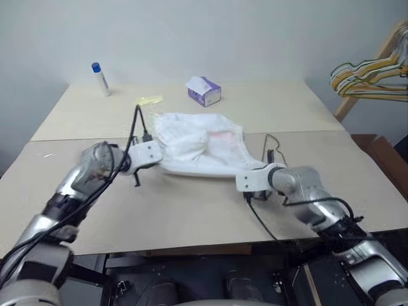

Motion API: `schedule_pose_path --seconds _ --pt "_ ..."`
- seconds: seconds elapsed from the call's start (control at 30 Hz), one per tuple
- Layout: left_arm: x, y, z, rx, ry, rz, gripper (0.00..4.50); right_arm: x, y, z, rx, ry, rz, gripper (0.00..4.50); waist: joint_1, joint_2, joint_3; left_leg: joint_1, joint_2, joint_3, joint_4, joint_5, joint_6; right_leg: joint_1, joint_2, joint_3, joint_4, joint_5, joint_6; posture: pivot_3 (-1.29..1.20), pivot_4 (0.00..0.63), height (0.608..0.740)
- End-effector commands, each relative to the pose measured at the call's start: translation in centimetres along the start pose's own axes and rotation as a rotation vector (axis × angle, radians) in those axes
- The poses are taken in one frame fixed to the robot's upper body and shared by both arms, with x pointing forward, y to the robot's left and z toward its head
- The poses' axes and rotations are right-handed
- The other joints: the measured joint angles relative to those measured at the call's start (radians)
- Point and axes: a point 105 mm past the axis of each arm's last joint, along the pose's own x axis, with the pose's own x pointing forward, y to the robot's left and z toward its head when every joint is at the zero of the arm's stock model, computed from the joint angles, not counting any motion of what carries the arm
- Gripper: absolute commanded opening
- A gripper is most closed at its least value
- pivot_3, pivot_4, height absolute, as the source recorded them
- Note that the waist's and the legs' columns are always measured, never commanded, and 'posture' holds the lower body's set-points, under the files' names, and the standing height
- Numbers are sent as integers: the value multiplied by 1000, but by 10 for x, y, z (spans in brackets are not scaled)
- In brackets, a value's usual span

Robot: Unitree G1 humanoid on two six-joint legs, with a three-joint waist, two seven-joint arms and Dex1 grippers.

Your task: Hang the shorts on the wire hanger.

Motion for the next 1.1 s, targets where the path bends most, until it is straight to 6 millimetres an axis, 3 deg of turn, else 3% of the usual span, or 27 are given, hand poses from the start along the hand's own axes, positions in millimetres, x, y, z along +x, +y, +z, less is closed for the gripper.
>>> schedule_pose_path --seconds 0.03,0.13,0.23,0.4,0.8,1.1 --pt "-44 -3 -18 -50 58 -22 0 -19 -3 3 32 16 19 18 7 0 0 0 0 0 0 0 0 0 0 0 0 0 0 104 0 740" --pt "-71 -36 -28 -53 101 -177 0 -22 1 23 14 -43 60 18 19 0 0 1 0 0 0 0 0 0 0 0 2 -1 -1 110 0 740" --pt "-92 -62 -30 -94 119 -271 0 -19 6 27 -1 -53 88 18 33 0 0 1 1 1 0 0 0 0 0 0 2 -1 -2 117 0 740" --pt "-103 -91 -19 -196 94 -332 0 -15 9 27 -2 -47 98 18 65 -1 0 1 1 1 0 0 0 1 0 -1 1 -2 -2 127 0 740" --pt "-86 -108 -48 -221 220 -320 0 -28 34 26 -73 -72 203 18 72 -1 0 2 1 1 0 0 0 0 0 -1 2 -2 -3 94 0 740" --pt "-98 -121 -47 -110 228 -433 0 -34 53 32 -145 -156 251 18 67 -1 0 2 1 1 0 0 0 0 0 -1 1 -3 -4 69 0 740"
